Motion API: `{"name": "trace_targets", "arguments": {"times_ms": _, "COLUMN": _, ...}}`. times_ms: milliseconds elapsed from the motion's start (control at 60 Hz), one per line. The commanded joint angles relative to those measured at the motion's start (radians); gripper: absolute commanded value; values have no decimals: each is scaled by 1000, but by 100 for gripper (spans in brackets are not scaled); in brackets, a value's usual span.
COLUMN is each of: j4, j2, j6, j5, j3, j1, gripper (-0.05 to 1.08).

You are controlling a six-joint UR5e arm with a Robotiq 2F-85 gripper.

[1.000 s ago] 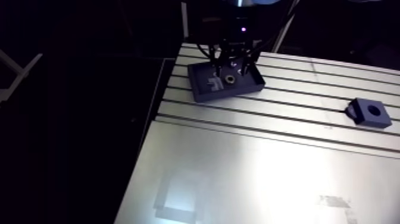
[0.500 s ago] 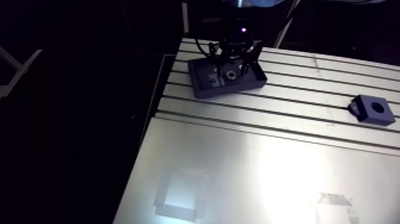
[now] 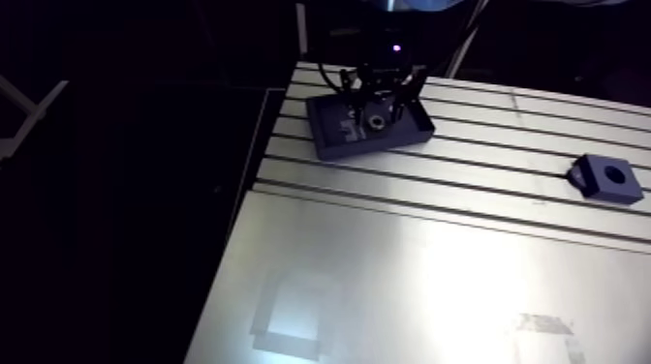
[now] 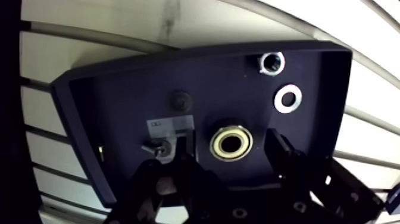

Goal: Pick up the bearing and press it into the housing until flush.

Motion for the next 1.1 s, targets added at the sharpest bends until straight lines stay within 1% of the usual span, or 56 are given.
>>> {"name": "trace_targets", "arguments": {"times_ms": 17, "j4": 0, "j2": -7, "j6": 0, "j5": -3, "j3": 1, "j1": 1, "gripper": 34}}
{"name": "trace_targets", "arguments": {"times_ms": 233, "j4": 0, "j2": -7, "j6": 0, "j5": -4, "j3": 2, "j1": 2, "gripper": 35}}
{"name": "trace_targets", "arguments": {"times_ms": 283, "j4": -1, "j2": -7, "j6": 0, "j5": -4, "j3": 2, "j1": 3, "gripper": 36}}
{"name": "trace_targets", "arguments": {"times_ms": 333, "j4": -2, "j2": -7, "j6": 0, "j5": -4, "j3": 2, "j1": 3, "gripper": 40}}
{"name": "trace_targets", "arguments": {"times_ms": 500, "j4": 0, "j2": -7, "j6": 0, "j5": -4, "j3": 3, "j1": 3, "gripper": 41}}
{"name": "trace_targets", "arguments": {"times_ms": 550, "j4": -2, "j2": -7, "j6": 0, "j5": -4, "j3": 2, "j1": 3, "gripper": 43}}
{"name": "trace_targets", "arguments": {"times_ms": 1100, "j4": -2, "j2": -3, "j6": 0, "j5": -3, "j3": 2, "j1": 3, "gripper": 47}}
